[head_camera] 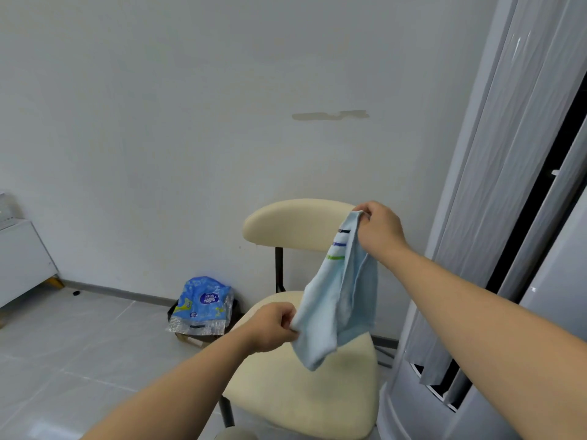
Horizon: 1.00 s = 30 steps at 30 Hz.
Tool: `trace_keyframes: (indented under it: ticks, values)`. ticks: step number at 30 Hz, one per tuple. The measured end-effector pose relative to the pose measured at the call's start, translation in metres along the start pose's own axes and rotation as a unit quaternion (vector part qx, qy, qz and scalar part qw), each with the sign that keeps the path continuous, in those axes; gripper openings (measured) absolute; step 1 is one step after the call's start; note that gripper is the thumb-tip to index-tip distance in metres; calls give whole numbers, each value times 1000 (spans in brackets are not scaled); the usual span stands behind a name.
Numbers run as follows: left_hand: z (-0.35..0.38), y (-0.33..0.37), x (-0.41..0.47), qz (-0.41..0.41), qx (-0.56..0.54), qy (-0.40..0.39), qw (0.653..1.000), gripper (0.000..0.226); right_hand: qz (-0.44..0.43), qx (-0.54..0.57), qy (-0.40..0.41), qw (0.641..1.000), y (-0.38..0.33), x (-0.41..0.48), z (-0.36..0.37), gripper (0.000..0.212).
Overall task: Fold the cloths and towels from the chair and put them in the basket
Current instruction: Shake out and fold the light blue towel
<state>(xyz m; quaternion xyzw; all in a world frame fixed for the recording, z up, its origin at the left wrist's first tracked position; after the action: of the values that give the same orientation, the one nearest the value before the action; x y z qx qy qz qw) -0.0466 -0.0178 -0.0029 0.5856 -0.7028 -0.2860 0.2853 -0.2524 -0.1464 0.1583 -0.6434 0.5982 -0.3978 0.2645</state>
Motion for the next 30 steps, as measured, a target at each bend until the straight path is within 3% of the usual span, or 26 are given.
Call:
trace_keyframes:
  ticks: [7,10,12,14,18,23,26,30]
  values:
    - [-5,-9,-10,-79,-222,94,967,18,56,8,45,997,7,12,-5,23]
    - [-6,-8,-18,-116,-337,45,933,19,79,6,71,994,13,15,-8,25]
    - [-6,-8,-24,-118,-411,-21,904,34,95,-1,80,992,18,17,-10,27]
    - [-8,-10,-25,-118,-457,-19,882,47,108,-14,85,990,23,19,-13,28]
    - [-21,-14,-20,-159,-395,83,901,24,123,-29,87,988,33,20,-15,29]
    - [-49,0,-9,-203,-94,196,955,16,110,-65,92,987,39,18,-16,32]
    - [-66,11,-2,-204,-10,153,967,20,114,-76,93,986,42,18,-22,32]
    - [-89,18,-2,-214,-145,65,964,34,131,-89,86,984,49,20,-37,30]
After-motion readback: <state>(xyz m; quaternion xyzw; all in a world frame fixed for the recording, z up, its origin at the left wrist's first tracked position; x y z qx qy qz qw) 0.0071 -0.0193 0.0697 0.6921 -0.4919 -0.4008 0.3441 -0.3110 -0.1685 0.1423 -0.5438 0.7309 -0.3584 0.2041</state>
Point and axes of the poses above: each hand's wrist, its own x-axis towards the middle knuckle, its own z-axis out of the palm, y = z × x, the point moved 3 cm from there along x, towards the middle knuckle, and after that the axes turned 14 degrees about z, right-handed, at the moved point
